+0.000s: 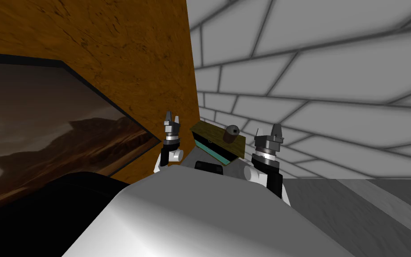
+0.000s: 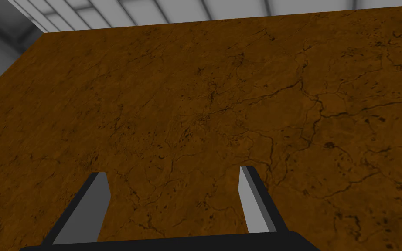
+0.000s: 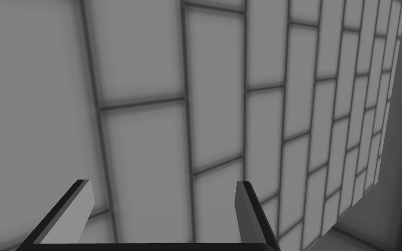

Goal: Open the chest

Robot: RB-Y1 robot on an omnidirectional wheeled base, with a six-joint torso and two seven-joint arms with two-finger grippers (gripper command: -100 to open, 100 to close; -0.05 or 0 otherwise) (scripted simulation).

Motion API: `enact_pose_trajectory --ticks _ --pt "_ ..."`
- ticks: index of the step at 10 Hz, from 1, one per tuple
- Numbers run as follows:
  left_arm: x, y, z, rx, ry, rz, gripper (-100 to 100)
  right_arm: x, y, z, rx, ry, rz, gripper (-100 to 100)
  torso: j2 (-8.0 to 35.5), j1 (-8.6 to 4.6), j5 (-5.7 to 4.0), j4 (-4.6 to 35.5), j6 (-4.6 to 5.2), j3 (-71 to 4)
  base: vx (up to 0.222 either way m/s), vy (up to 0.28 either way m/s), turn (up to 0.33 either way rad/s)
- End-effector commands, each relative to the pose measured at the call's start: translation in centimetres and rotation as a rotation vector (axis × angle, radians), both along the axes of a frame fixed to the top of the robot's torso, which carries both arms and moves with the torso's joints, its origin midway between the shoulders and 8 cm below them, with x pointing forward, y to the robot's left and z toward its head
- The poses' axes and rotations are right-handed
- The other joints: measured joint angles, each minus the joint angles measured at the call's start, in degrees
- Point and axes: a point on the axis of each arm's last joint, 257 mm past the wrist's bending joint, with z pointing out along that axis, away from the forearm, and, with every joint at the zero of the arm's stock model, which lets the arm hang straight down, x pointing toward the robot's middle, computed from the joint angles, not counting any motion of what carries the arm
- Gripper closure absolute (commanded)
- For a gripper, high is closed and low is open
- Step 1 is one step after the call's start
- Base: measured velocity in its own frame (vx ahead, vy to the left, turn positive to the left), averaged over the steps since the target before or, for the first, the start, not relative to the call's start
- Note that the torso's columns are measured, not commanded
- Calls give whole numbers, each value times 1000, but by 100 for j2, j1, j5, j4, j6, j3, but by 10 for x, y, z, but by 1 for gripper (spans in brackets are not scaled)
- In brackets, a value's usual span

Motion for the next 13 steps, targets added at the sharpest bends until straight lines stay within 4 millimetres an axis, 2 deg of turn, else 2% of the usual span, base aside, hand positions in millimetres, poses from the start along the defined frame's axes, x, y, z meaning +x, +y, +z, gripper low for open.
enact_pose_trajectory --ticks 1,9,10,11,13 --pt "0 0 0 0 0 0 0 0 0 0 0 0 0 0 232 0 0 235 0 -467 0 0 0" --pt "0 0 0 0 0 0 0 0 0 0 0 0 0 0 3539 0 0 3537 0 -7073 0 0 0" --pt "0 0 0 0 0 0 0 7 6 -9 -36 38 19 -100 3962 0 0 3960 0 -7919 3 3 65" --pt "0 0 0 0 0 0 0 14 10 -18 -61 73 31 -100 4155 0 0 4149 -1 -8313 -5 5 116" --pt "0 0 0 0 0 0 0 30 19 -45 -116 170 50 -100 4224 1 0 4222 0 -8450 -12 6 152"
